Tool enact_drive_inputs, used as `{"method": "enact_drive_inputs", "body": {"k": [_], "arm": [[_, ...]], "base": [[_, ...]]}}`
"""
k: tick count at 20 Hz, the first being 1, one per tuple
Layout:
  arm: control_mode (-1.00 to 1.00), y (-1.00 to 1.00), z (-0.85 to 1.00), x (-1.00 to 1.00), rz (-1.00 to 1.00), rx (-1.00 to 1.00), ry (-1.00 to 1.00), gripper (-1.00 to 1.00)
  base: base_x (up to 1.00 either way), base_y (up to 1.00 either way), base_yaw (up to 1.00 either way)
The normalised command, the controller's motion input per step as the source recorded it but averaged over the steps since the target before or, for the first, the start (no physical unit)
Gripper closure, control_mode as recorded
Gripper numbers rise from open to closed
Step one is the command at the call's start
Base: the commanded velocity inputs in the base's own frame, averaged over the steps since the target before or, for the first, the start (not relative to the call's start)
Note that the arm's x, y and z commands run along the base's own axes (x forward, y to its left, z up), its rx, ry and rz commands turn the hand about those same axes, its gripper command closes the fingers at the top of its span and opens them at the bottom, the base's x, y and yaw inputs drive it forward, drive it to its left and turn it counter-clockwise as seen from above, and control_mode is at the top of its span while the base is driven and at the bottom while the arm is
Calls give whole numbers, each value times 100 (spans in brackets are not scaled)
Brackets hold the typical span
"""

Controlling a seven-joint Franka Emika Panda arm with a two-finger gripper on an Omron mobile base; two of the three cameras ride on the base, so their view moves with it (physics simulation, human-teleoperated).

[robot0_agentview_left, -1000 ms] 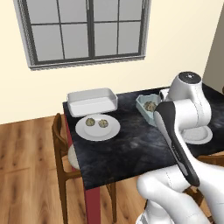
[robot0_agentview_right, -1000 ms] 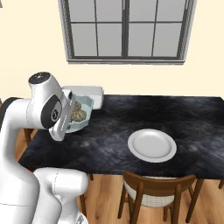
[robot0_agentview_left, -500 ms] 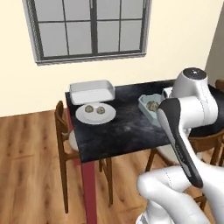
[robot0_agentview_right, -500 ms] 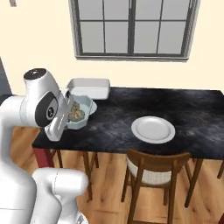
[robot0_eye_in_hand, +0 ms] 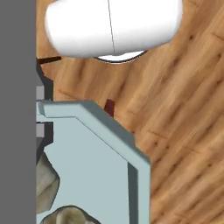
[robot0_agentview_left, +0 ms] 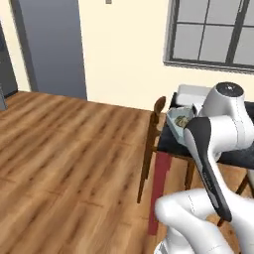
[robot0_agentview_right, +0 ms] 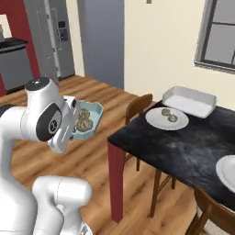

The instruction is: Place two dumplings into each of the tupperware containers and then place the containers in the fridge.

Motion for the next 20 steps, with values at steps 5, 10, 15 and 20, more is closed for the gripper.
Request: {"method": "enact_drive_inputs", "body": {"k": [5,10,15,20], "arm": [[100,0,0,0,0,0,0,100],[100,0,0,0,0,0,0,100],[100,0,0,0,0,0,0,100],[100,0,0,0,0,0,0,100]], "base": [[-4,9,96],[92,93,28],[100,85,11],[100,24,0]]}}
